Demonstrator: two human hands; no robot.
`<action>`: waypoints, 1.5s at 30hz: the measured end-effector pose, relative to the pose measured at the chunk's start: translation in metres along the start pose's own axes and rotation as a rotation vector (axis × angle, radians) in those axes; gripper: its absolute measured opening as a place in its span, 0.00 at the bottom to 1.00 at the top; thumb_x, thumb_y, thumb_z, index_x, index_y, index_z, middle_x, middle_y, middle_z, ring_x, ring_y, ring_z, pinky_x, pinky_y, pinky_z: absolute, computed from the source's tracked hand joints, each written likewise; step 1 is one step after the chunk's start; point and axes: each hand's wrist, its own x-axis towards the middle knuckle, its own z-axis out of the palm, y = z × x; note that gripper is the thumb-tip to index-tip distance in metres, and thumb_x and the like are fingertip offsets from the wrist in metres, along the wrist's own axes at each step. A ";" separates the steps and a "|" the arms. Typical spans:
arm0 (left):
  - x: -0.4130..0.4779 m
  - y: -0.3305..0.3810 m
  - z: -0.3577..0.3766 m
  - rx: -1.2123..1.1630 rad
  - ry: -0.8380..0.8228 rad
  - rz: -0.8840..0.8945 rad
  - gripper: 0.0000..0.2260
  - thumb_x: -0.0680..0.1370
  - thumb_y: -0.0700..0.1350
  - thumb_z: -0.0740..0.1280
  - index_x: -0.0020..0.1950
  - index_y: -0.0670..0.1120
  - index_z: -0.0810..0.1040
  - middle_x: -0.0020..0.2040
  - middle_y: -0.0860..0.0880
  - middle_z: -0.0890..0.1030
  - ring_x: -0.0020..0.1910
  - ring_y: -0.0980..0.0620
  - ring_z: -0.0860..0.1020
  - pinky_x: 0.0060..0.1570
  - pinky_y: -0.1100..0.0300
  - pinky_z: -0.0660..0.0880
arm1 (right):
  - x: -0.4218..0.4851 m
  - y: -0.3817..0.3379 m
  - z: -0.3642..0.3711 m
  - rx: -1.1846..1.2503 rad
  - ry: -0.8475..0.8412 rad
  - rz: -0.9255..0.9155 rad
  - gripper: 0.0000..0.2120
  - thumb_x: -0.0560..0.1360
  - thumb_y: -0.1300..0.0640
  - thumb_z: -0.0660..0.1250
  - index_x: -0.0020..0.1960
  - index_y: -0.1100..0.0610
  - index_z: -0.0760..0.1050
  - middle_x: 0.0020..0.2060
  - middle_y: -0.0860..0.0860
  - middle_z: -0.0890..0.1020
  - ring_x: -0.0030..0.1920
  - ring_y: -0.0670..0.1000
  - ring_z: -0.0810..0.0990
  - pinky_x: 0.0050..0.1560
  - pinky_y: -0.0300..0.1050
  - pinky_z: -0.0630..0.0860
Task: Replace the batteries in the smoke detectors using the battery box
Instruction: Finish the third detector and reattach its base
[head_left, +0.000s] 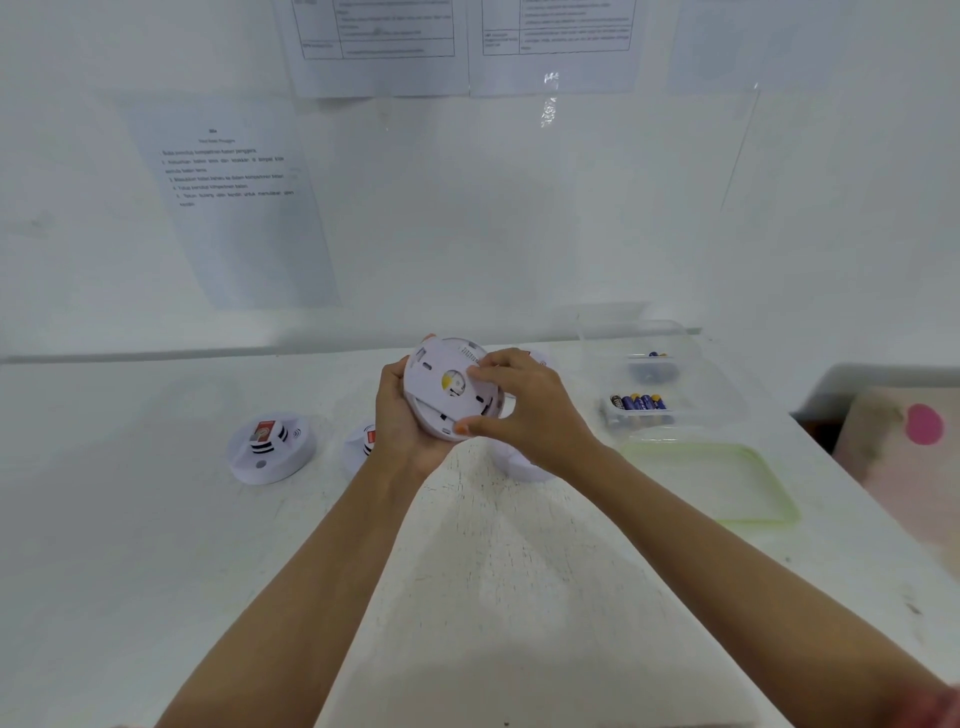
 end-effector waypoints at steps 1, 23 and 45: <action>0.000 0.000 -0.001 0.003 0.011 -0.001 0.17 0.77 0.51 0.54 0.46 0.50 0.82 0.50 0.43 0.80 0.47 0.44 0.77 0.45 0.52 0.76 | -0.001 0.001 0.000 -0.006 -0.001 0.000 0.28 0.63 0.55 0.77 0.61 0.62 0.76 0.58 0.54 0.76 0.58 0.51 0.73 0.60 0.41 0.69; 0.007 0.001 -0.006 -0.044 0.008 -0.006 0.13 0.75 0.52 0.55 0.52 0.53 0.77 0.56 0.42 0.77 0.53 0.42 0.74 0.47 0.48 0.75 | -0.001 0.011 0.000 -0.019 -0.003 0.001 0.26 0.63 0.55 0.77 0.59 0.62 0.77 0.55 0.54 0.76 0.54 0.46 0.71 0.57 0.34 0.66; -0.003 -0.005 0.012 -0.019 -0.029 -0.028 0.14 0.67 0.51 0.59 0.33 0.50 0.84 0.40 0.47 0.83 0.37 0.48 0.81 0.36 0.57 0.77 | 0.010 0.001 0.001 -0.177 -0.009 0.084 0.31 0.67 0.45 0.73 0.67 0.55 0.70 0.47 0.53 0.72 0.48 0.52 0.72 0.50 0.44 0.71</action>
